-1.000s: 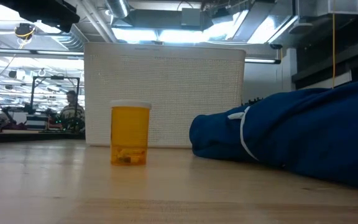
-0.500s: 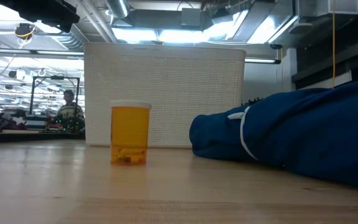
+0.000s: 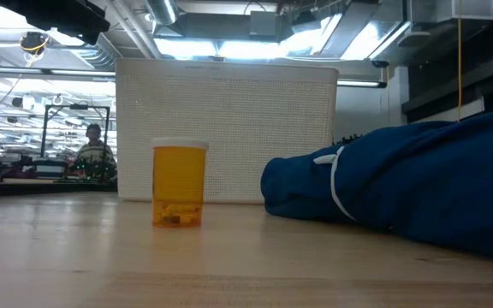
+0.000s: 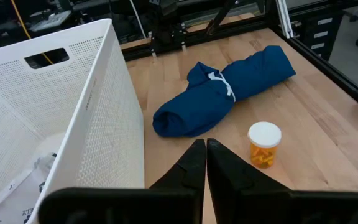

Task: Pick & place medical supplies in basket/bin
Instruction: Put the blue patient gown into the white bin

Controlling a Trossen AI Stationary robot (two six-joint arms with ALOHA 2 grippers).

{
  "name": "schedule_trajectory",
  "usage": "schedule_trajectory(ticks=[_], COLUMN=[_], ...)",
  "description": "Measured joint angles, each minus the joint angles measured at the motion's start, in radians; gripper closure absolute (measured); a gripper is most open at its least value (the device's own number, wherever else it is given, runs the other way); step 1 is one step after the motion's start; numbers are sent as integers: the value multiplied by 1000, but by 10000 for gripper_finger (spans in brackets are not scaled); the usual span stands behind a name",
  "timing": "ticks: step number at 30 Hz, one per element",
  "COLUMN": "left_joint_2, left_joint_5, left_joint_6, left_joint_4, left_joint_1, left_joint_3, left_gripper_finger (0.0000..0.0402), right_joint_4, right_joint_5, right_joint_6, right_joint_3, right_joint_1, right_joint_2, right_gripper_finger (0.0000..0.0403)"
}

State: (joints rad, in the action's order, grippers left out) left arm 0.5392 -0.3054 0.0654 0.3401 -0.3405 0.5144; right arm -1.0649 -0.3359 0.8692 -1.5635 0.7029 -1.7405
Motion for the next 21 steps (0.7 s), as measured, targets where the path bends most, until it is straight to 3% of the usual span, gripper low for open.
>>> schedule_trajectory(ticks=[11, 15, 21], left_joint_2=[0, 0, 0], left_joint_5=[0, 0, 0], left_joint_6=[0, 0, 0], left_joint_4=[0, 0, 0], left_joint_1=[0, 0, 0], left_joint_3=[0, 0, 0], left_gripper_finger=[399, 395, 391], right_joint_4=[-1, -1, 6], right_joint_5=[-3, -3, -56], right_joint_6=[48, 75, 129], right_joint_3=[0, 0, 33], right_joint_1=[-13, -13, -13], right_joint_2=[0, 0, 0], right_gripper_finger=[355, 307, 198])
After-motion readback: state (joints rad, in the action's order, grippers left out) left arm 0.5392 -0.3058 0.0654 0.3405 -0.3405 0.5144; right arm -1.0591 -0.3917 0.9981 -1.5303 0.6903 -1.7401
